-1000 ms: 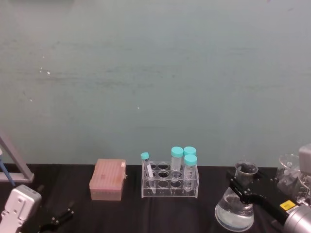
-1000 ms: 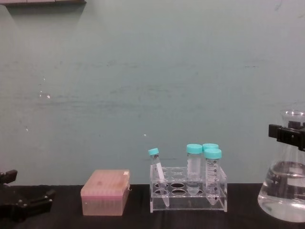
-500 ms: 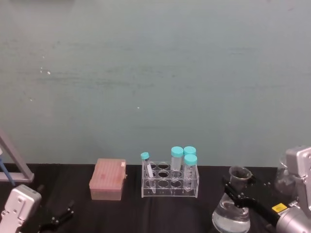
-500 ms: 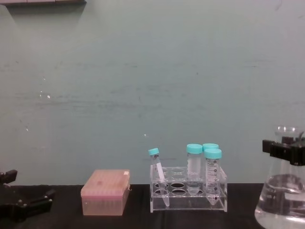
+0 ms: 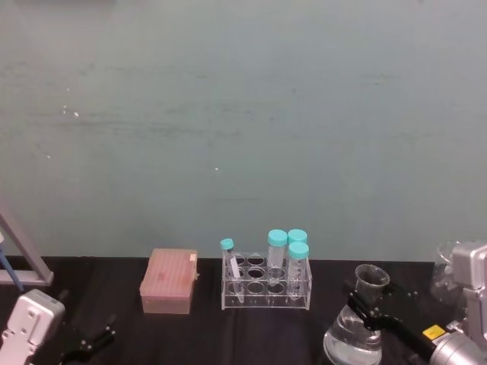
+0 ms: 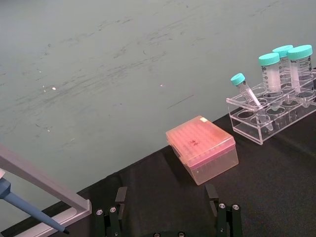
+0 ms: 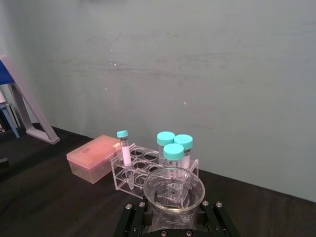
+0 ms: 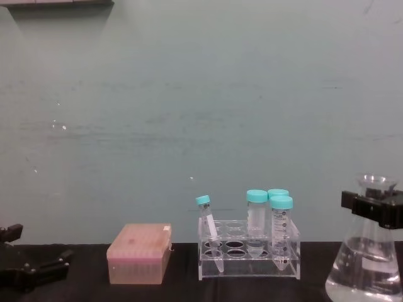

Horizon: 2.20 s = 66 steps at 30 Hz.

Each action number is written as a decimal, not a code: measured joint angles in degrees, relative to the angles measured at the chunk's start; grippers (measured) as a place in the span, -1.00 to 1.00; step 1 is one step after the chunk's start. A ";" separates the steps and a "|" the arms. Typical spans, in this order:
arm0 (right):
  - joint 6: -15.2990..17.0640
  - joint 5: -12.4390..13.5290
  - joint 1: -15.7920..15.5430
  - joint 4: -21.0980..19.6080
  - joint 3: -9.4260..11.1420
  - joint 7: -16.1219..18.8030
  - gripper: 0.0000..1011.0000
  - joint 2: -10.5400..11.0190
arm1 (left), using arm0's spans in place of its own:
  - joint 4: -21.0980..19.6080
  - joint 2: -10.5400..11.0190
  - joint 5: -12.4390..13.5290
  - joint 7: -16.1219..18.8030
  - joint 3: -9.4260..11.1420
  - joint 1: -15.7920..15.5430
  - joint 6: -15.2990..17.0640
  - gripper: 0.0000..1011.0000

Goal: Pick up the beaker with the right gripper, shake it three times, and then put it down.

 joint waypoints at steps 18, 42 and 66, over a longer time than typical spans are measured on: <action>-5.01 -0.37 1.48 3.77 -0.65 1.07 -0.11 0.83 | 0.00 0.00 0.00 0.00 0.00 0.00 0.00 0.98; -2.61 1.57 3.93 7.08 -2.80 2.32 -0.11 -0.57 | 0.00 0.00 0.00 0.00 0.00 0.00 0.00 0.98; -2.74 2.34 4.51 7.41 -3.36 2.13 -0.11 -0.26 | 0.00 0.00 0.00 0.00 0.00 0.00 0.00 0.98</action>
